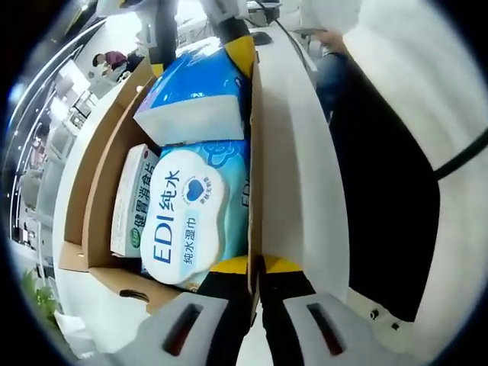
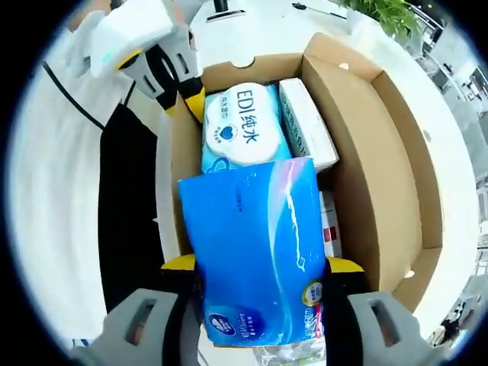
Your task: Operate the shoe box by opening the lid, removing the specified soft item, and placing it in the target area until the item is outside and the box remains undamaged.
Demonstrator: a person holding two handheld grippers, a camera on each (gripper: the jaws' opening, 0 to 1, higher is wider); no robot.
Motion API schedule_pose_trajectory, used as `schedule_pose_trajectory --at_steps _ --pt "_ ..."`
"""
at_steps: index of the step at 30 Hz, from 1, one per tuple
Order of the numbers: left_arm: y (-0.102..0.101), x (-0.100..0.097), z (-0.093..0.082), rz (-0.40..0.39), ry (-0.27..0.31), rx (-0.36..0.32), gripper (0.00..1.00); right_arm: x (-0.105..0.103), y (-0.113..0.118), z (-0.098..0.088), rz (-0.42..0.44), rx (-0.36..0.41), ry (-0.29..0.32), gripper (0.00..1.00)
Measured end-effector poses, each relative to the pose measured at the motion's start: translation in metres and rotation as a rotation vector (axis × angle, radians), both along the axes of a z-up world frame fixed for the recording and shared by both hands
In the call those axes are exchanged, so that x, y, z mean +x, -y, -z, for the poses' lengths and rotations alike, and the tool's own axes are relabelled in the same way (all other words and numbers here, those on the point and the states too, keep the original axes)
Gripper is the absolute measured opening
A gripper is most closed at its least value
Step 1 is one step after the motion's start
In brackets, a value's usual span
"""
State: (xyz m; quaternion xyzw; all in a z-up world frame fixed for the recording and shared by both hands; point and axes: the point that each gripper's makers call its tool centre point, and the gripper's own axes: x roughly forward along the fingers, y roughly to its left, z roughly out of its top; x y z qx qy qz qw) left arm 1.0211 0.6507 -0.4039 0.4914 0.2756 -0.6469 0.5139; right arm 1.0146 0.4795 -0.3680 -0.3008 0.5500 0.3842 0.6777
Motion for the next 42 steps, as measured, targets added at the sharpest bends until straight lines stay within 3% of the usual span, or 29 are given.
schedule_pose_trajectory --at_steps 6,9,10,18,22,24,27,34,42 --pt "0.0 0.0 0.0 0.003 0.004 -0.004 0.03 -0.001 0.002 -0.008 -0.005 -0.003 0.007 0.62" --pt "0.0 0.0 0.0 0.005 0.006 -0.006 0.03 0.002 0.008 -0.008 -0.03 -0.048 0.042 0.62" --pt "0.0 0.0 0.0 0.006 0.006 -0.006 0.03 0.006 0.006 -0.008 -0.026 -0.044 0.071 0.62" --pt "0.001 0.0 0.0 0.011 0.007 -0.008 0.03 0.002 -0.009 -0.012 -0.042 -0.053 0.08 0.62" --pt "0.0 0.0 0.0 0.007 0.005 -0.005 0.03 0.003 -0.003 0.0 -0.032 -0.072 0.079 0.61" --pt "0.0 0.0 0.0 0.015 0.007 -0.008 0.03 0.004 0.0 -0.009 -0.05 -0.099 0.094 0.61" --pt "0.0 0.0 0.0 0.013 -0.002 0.001 0.03 0.01 -0.002 -0.021 -0.037 -0.082 0.123 0.61" --pt "0.001 -0.001 -0.001 0.016 0.009 -0.008 0.03 0.011 0.006 -0.024 -0.002 -0.093 0.158 0.61" --pt "0.001 -0.001 -0.002 0.014 0.004 -0.007 0.03 0.023 0.001 -0.033 -0.03 -0.123 0.305 0.61"
